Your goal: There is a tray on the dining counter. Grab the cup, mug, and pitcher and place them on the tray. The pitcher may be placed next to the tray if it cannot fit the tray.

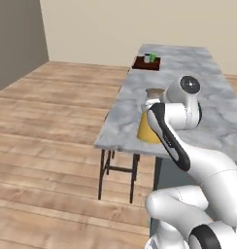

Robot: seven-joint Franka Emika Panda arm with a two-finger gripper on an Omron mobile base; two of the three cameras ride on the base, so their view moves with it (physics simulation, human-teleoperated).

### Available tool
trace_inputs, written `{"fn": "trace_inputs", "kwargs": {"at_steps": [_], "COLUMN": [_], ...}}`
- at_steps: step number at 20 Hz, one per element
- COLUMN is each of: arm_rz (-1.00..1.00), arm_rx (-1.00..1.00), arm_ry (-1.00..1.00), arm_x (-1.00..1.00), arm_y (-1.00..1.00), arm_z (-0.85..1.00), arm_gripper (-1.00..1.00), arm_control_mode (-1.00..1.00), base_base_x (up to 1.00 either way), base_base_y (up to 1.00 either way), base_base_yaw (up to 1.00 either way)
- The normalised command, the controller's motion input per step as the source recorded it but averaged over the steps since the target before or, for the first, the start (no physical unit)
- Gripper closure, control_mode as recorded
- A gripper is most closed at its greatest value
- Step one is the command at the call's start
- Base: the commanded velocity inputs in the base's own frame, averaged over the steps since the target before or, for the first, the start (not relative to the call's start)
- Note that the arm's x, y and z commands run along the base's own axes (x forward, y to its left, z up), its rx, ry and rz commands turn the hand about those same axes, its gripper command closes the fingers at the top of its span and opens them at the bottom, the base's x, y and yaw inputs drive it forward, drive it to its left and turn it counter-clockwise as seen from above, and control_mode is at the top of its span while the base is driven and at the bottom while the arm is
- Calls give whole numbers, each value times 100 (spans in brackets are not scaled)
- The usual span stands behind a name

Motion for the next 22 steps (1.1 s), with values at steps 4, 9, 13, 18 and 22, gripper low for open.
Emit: {"fn": "trace_inputs", "kwargs": {"at_steps": [4,9,13,18,22], "arm_rz": [0,0,0,0,0], "arm_rx": [0,0,0,0,0], "arm_ry": [0,0,0,0,0], "arm_x": [0,0,0,0,0], "arm_y": [0,0,0,0,0], "arm_z": [0,0,0,0,0], "arm_gripper": [100,100,100,100,100], "arm_control_mode": [100,100,100,100,100], "base_base_x": [13,5,8,14,19], "base_base_y": [100,100,100,99,94], "base_base_yaw": [-19,-37,-50,-60,-70]}}
